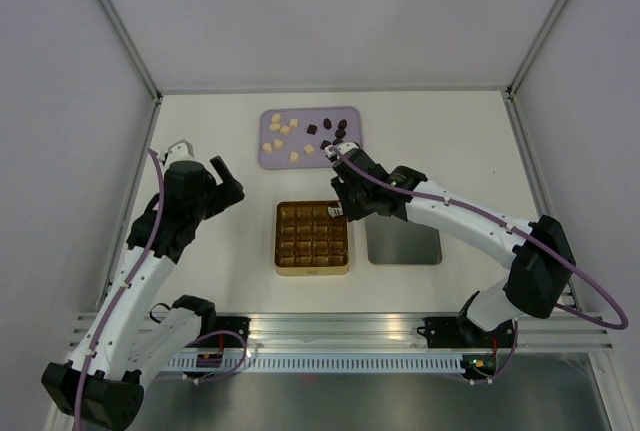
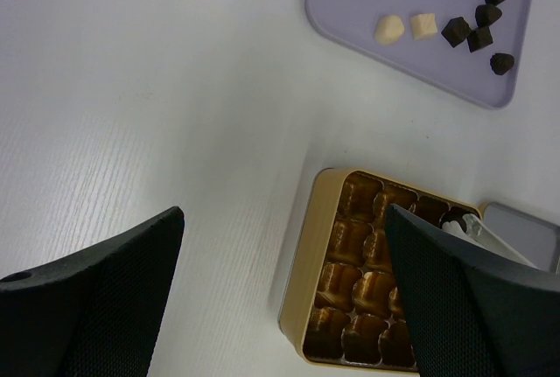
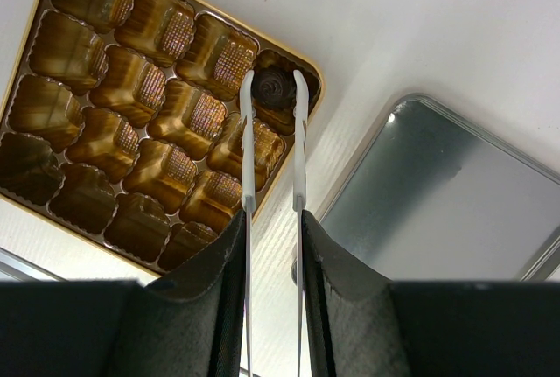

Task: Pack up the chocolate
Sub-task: Place the fake chocolate in the packing box.

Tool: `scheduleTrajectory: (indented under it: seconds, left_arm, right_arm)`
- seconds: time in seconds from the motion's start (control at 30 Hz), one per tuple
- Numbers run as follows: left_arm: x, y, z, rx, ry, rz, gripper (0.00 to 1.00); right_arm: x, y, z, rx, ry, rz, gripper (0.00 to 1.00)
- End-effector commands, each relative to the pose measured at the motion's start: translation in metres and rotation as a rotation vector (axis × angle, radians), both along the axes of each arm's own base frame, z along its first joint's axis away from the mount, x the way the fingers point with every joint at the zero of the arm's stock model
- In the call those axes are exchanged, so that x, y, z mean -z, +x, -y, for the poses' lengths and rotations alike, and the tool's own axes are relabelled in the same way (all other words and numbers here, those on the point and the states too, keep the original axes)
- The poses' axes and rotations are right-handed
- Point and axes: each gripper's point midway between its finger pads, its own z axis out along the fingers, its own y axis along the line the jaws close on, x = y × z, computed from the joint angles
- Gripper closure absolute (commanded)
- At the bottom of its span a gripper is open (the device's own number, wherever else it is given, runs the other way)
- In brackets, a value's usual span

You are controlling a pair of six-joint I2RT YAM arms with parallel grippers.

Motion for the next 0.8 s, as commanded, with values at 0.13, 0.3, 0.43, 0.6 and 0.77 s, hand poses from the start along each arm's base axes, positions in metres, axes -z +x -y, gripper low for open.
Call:
scheduleTrajectory:
  seconds: [0.13,0.3,0.43,0.6,0.77]
  left_arm:
    - [-0.0051,0.0039,0.0036,0.007,-0.017,0.029,0.0]
    - [-0.0044,0.0037,0.0038,0.009,-0.018,0.029,0.0]
    - [-0.0051,0.0038,0.0039,0.009,-0.019,0.03,0.0]
    - [-0.0044,0.0037,0.0039,0.008,-0.019,0.029,0.0]
    - [-0.0048,0.0036,0.0038,0.009,-0.019,0.03,0.0]
  right_arm:
    - [-0.0031,0.0047,-0.0059,0.017,0.011,0.016,0.71]
    - [-0.0032,0.005,-0.0059,0.019,0.008,0.014,0.68]
    - [-0.0042,0.0051,-0.0058,0.021,0.01,0.016,0.68]
    - [-0.0045,0.0052,-0.0062,0.02,0.01,0.015,0.66]
    - [-0.0046,0.0054,-0.0061,0.021,0.01,0.016,0.64]
